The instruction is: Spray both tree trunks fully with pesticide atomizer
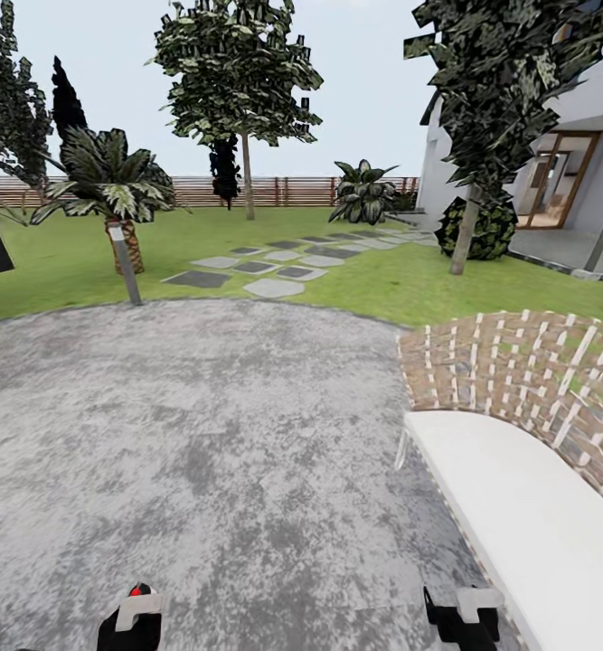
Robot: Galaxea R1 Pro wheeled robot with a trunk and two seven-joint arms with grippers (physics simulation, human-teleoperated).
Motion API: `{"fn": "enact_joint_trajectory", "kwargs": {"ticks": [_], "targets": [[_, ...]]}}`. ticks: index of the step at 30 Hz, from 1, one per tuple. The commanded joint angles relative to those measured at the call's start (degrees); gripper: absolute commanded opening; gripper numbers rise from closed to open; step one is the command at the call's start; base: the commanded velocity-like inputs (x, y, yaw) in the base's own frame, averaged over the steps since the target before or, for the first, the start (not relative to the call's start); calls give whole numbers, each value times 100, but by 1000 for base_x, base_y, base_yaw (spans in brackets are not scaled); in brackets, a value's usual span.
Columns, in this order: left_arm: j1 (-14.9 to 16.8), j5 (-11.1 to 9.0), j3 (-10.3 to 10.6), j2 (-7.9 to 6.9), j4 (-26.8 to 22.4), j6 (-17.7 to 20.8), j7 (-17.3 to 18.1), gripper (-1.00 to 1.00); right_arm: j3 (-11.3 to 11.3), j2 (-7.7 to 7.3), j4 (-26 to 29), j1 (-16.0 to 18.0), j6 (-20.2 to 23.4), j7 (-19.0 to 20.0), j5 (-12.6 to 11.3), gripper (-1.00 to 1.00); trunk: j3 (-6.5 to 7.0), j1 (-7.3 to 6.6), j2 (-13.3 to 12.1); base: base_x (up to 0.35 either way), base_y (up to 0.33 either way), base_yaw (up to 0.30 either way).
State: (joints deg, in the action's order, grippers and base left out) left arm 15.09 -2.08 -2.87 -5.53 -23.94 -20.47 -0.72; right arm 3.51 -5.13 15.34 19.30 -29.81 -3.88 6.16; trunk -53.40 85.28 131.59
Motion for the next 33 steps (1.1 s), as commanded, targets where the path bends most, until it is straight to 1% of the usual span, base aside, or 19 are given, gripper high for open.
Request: {"fn": "enact_joint_trajectory", "kwargs": {"ticks": [1,7,16,23,26,28,29,31,32,33], "targets": [[3,-21,6,-1,4,-18,-7,-100,36,3,-5,4,-16,-16,61,100,-5,2,2,339,0,0],[3,-21,6,-1,4,-18,-7,-100,36,7,-5,4,-16,-16,61,100,-5,2,2,339,0,26],[3,-21,6,-1,4,-18,-7,-100,36,8,1,4,-16,-16,58,100,-5,2,2,339,0,210],[3,-21,6,8,4,-18,-7,-100,36,3,-4,4,-36,-16,58,100,-5,2,2,339,0,26],[3,-21,6,8,4,-18,-7,-100,36,-3,-39,-2,-233,-16,56,100,-5,2,2,339,0,1],[3,-21,6,8,4,-18,-7,-100,36,-5,-189,-4,-519,-16,54,100,-5,2,2,339,0,0],[3,-21,6,8,4,-18,-7,-100,36,-3,-231,-4,-596,-16,54,100,-5,2,2,339,0,0],[3,-21,6,8,4,-18,-7,-100,36,-4,-370,-5,-949,-16,44,100,-5,2,2,339,0,0],[3,-21,6,8,4,-18,-7,-100,36,-4,-395,-5,-1056,-16,42,100,-5,2,2,339,0,0],[3,-21,6,8,4,-18,-7,-100,36,-2,-439,-5,-1270,-16,43,100,-5,2,2,339,0,0]]}}
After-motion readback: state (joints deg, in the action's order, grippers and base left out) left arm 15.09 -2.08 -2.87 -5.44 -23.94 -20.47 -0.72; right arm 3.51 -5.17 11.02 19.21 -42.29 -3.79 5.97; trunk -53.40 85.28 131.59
